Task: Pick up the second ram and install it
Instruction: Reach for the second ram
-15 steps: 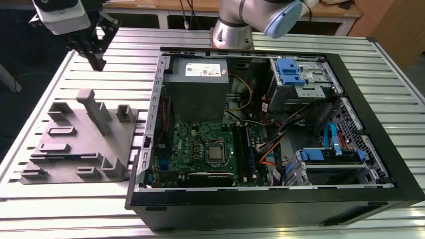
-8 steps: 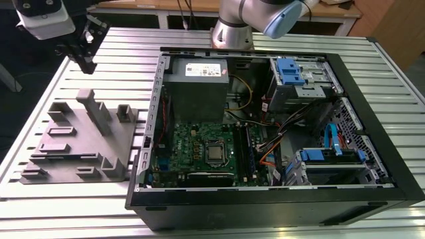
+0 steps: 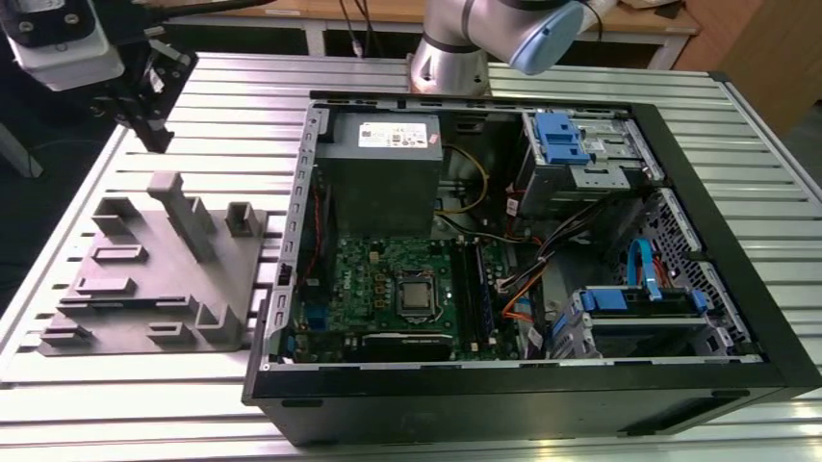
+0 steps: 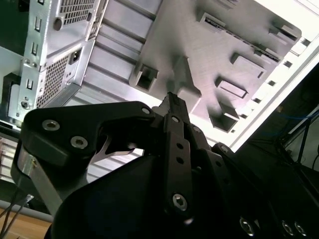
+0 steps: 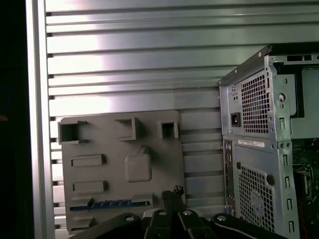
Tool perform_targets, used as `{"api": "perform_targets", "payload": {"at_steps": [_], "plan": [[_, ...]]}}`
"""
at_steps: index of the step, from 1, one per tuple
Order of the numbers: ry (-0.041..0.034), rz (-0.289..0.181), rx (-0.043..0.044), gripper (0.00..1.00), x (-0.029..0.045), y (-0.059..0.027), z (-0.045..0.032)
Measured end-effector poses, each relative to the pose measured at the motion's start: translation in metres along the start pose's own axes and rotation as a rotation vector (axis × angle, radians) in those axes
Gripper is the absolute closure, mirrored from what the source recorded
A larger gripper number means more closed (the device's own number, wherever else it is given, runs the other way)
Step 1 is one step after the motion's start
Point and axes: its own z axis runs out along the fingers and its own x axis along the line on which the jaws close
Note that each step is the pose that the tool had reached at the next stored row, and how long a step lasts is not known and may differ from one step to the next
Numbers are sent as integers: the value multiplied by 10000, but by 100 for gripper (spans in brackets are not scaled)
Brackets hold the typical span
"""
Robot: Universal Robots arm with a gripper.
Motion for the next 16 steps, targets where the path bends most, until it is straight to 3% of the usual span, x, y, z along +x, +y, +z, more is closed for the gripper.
{"api": "perform_targets", "payload": {"at_steps": [16], "plan": [[0, -1, 0, 93, 323, -165, 69]]}}
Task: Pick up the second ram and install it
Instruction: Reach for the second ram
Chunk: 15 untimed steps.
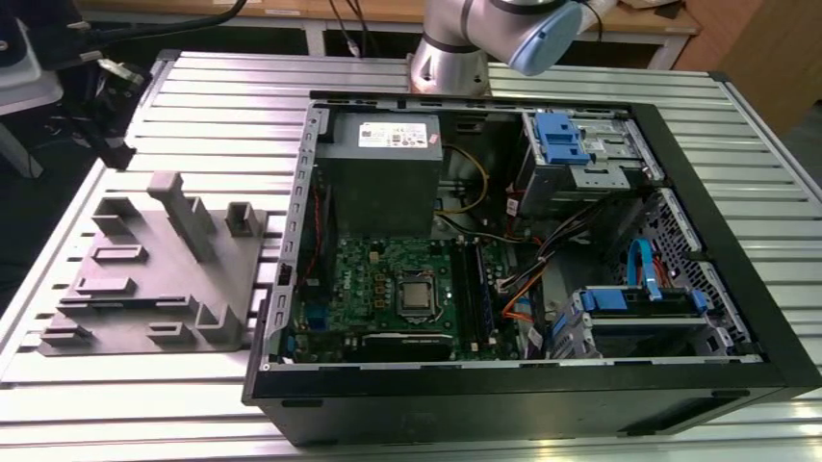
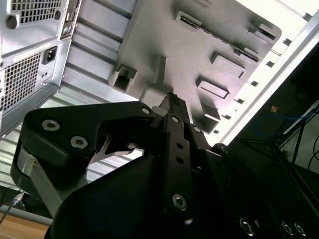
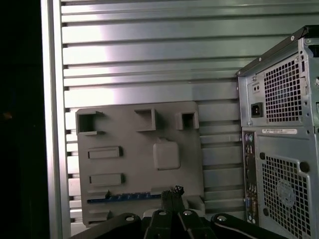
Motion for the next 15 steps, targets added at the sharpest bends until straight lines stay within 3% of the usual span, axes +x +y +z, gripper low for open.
{"api": "perform_targets", "payload": {"at_steps": [13, 15], "plan": [[2, 1, 0, 93, 245, -207, 49], [9, 0, 1, 93, 256, -239, 66]]}}
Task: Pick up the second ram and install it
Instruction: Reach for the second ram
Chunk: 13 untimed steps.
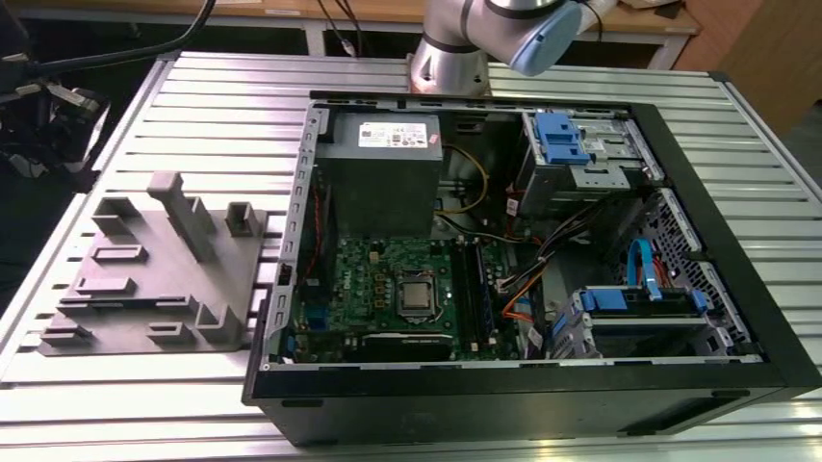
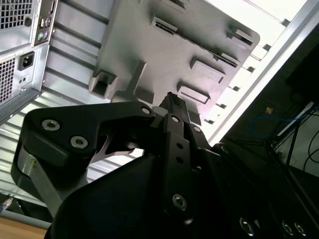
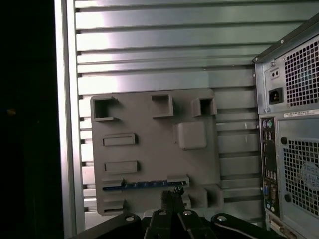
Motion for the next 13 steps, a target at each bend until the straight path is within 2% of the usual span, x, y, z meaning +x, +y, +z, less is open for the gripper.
{"api": "perform_targets", "payload": {"at_steps": [5, 13], "plan": [[38, 2, 1, 93, 17, -68, 57], [173, 8, 13, 93, 24, -125, 186]]}}
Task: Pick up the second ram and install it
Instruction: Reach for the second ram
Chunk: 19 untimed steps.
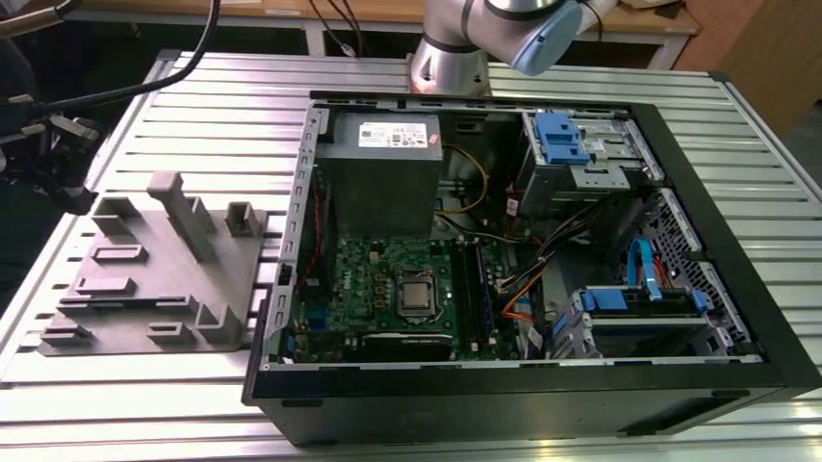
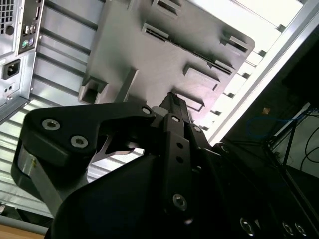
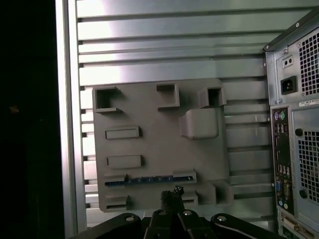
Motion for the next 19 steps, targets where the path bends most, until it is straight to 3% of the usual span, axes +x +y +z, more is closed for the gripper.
{"api": "perform_targets", "payload": {"at_steps": [9, 19], "plan": [[157, 7, 12, 93, 3, -62, 144], [175, 7, 14, 93, 34, -117, 248]]}}
